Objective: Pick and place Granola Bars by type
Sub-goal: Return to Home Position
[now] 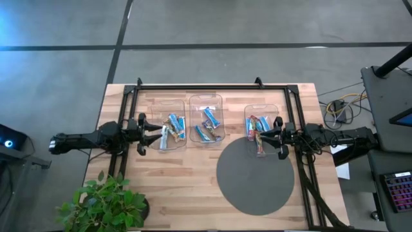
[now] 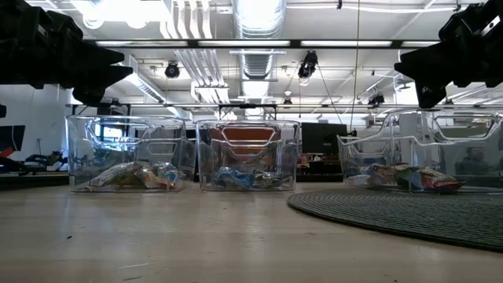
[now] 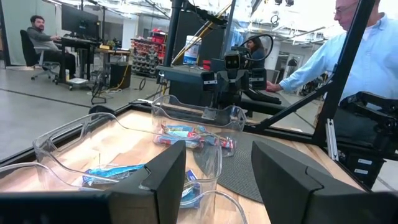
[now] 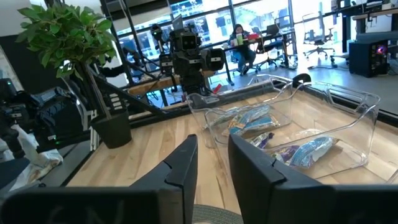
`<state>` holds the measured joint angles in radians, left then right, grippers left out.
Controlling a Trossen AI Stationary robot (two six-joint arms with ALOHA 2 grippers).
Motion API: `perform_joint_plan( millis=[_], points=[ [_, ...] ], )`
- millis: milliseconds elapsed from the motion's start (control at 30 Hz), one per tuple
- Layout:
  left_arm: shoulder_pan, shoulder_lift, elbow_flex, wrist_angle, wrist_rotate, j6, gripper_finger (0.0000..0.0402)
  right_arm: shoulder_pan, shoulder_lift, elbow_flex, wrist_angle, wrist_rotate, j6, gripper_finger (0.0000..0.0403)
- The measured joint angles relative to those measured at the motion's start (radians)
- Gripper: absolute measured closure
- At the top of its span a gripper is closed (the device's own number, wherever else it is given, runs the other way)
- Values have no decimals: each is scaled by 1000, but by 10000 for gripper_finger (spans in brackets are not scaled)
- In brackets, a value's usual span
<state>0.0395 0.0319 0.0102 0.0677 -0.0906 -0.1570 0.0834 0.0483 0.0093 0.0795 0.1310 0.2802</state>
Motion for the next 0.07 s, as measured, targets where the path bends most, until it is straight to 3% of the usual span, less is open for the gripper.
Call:
perform_joint_plan(
  millis=[67],
  points=[
    [0,0,0,0,0,0,234,0,0,0,0,0,0,326]
  ],
)
